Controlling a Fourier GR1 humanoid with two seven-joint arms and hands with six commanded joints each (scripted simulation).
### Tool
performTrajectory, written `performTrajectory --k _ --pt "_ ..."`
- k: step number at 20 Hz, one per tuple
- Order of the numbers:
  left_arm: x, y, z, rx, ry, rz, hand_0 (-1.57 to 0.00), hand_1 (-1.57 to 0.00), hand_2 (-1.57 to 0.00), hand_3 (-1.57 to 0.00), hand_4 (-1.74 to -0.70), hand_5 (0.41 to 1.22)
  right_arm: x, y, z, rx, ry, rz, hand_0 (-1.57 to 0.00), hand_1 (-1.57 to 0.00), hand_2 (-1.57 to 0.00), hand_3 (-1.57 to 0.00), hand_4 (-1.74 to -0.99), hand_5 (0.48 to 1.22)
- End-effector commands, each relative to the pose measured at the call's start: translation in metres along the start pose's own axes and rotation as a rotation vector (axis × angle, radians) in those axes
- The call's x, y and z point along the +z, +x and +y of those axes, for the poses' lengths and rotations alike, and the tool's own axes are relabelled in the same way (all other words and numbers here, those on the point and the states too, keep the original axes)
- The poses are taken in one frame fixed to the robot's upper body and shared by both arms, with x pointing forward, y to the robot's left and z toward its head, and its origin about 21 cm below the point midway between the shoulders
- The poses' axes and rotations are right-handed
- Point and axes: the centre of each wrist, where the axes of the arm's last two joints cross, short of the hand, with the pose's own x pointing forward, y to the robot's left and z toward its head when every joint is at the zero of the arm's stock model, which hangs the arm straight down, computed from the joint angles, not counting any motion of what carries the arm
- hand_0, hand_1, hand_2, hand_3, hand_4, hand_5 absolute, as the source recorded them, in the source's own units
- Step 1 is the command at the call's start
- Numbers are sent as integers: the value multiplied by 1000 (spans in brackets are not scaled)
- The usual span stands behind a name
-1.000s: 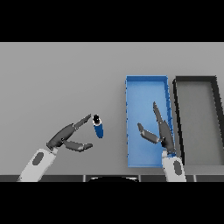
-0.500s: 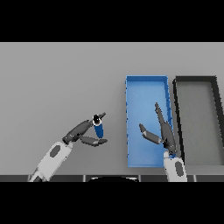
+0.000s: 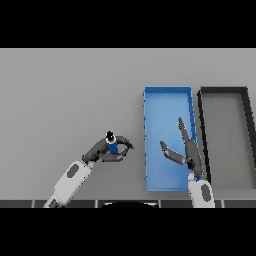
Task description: Pick up the blue pipe and place it into the blue bin.
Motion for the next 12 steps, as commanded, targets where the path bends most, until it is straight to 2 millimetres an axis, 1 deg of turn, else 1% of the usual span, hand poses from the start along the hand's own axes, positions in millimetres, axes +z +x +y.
performTrajectory --k 1,2,3,5,8,9,11,12 --pt "-1 0 -1 -13 -2 -10 -717 -856 -901 -877 -1477 929 1 -1 -2 -2 -1 9 1 1 1 1 -1198 604" --pt "-1 0 -5 -24 -16 -23 -888 -999 -1035 -1009 -1526 988 1 -3 2 -11 4 7 1 1 1 1 -1195 604" --pt "1 -3 -5 -23 -30 -48 -1025 -1113 -1142 -1102 -1567 1034 -1 -3 0 -7 -2 7 1 1 1 1 -1196 604" --pt "-4 -4 -8 -41 -34 -76 -1221 -1278 -1296 -1225 -1626 1101 0 -2 -3 2 -3 0 1 1 1 1 -1195 603" --pt "0 -3 -11 -40 -23 -97 -1392 -1421 -1430 -1351 -1680 1160 -1 -2 0 -12 -1 7 1 1 1 1 -1192 602" --pt "-1 3 -14 -40 -17 -110 -1428 -1451 -1459 -1382 -1692 1172 -3 1 0 -7 0 1 1 1 1 1 -1189 601" --pt "-6 18 -19 -24 4 -173 -1479 -1494 -1499 -1423 -1710 1190 -1 -2 3 4 9 -1 1 1 1 1 -1187 603" --pt "-9 21 -23 -21 4 -185 -1498 -1510 -1513 -1436 -1716 1196 -2 -2 3 5 6 -2 1 1 1 1 -1187 605"
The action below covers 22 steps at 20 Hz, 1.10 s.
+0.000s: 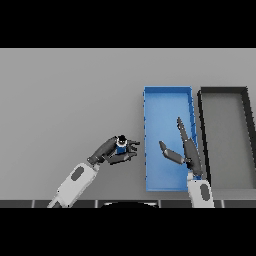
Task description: Pick up the blue pipe and place it into the blue bin.
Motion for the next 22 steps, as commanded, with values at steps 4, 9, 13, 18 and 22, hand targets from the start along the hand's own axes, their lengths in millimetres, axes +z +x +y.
performTrajectory --k 4,9,13,18,22 --pt "-8 26 -1 0 -24 -80 -1541 -1546 -1547 -1469 -1731 1211 1 -3 -7 16 -11 3 1 1 1 1 -1164 602" --pt "-13 48 -3 -39 -55 -47 -1561 -1563 -1563 -1493 -1738 1218 7 -3 -9 17 -20 -27 1 1 1 1 -1136 604" --pt "-11 47 -5 -47 -64 -28 -1567 -1568 -1568 -1496 -1740 1219 7 -1 -7 16 -25 -13 1 1 1 1 -1141 605" --pt "-15 47 -3 -45 -67 -21 -1570 -1570 -1570 -1495 -1741 1220 16 3 -8 -35 -26 -25 1 1 1 1 -1186 615" --pt "-14 48 -6 -46 -72 -18 -1570 -1571 -1571 -1496 -1741 1220 9 35 -33 -205 157 -168 1 1 1 1 -1231 572"
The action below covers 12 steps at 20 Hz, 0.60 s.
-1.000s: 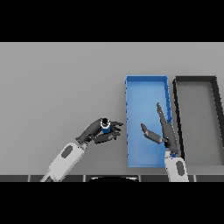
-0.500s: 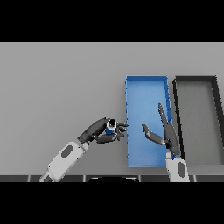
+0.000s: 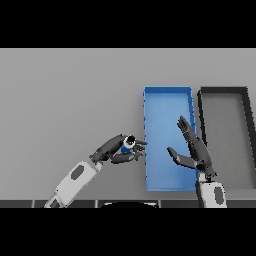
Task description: Pick up the blue pipe and place it into the blue bin.
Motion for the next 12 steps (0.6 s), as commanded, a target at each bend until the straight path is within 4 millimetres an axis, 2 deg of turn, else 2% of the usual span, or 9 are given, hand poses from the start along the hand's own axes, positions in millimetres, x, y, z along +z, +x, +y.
performTrajectory --k 1,3,5,10,12 --pt "1 -2 1 -4 -6 8 -1571 -1571 -1571 -1495 -1741 1221 -3 10 -3 -17 64 -9 1 1 1 1 -1256 558" --pt "1 2 -1 -20 -15 -3 -1571 -1571 -1571 -1493 -1741 1221 -12 35 0 -7 202 -23 1 1 1 1 -1303 515" --pt "-2 3 1 -24 -10 -5 -1571 -1571 -1571 -1489 -1741 1221 -29 55 6 7 313 -14 1 1 1 1 -1319 501" --pt "-1 -1 6 -34 -4 -3 -1571 -1571 -1571 -1484 -1741 1221 -57 80 27 64 521 -25 1 1 1 1 -1311 517" --pt "0 0 8 -26 -12 -13 -1571 -1571 -1571 -1486 -1741 1221 -68 81 37 108 578 -16 1 1 1 1 -1294 523"
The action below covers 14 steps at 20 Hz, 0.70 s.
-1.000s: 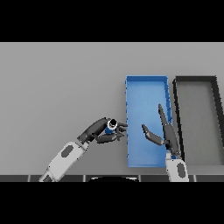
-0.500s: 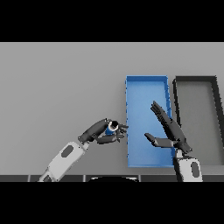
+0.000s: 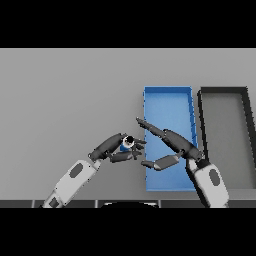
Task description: Pick up the blue pipe and place it into the blue bin.
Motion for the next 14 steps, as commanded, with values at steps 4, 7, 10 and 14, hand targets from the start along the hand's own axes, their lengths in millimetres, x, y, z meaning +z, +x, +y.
performTrajectory --k 4,7,10,14 --pt "-2 3 -2 9 -21 -27 -1571 -1571 -1571 -1516 -1741 1221 -30 9 8 9 93 -8 1 1 1 1 -1232 531" --pt "-1 -2 -5 18 -36 -5 -1571 -1571 -1571 -1536 -1741 1221 -48 11 12 21 149 -10 1 1 1 1 -1225 529" --pt "1 1 -3 -23 -31 -5 -1571 -1571 -1571 -1540 -1740 1221 -70 12 13 16 181 -8 1 1 1 1 -1218 508" --pt "4 1 2 -100 -73 73 -1182 -1078 -1063 -1030 -1682 1221 -88 13 20 24 255 -18 -345 -375 -379 -296 -1335 507"
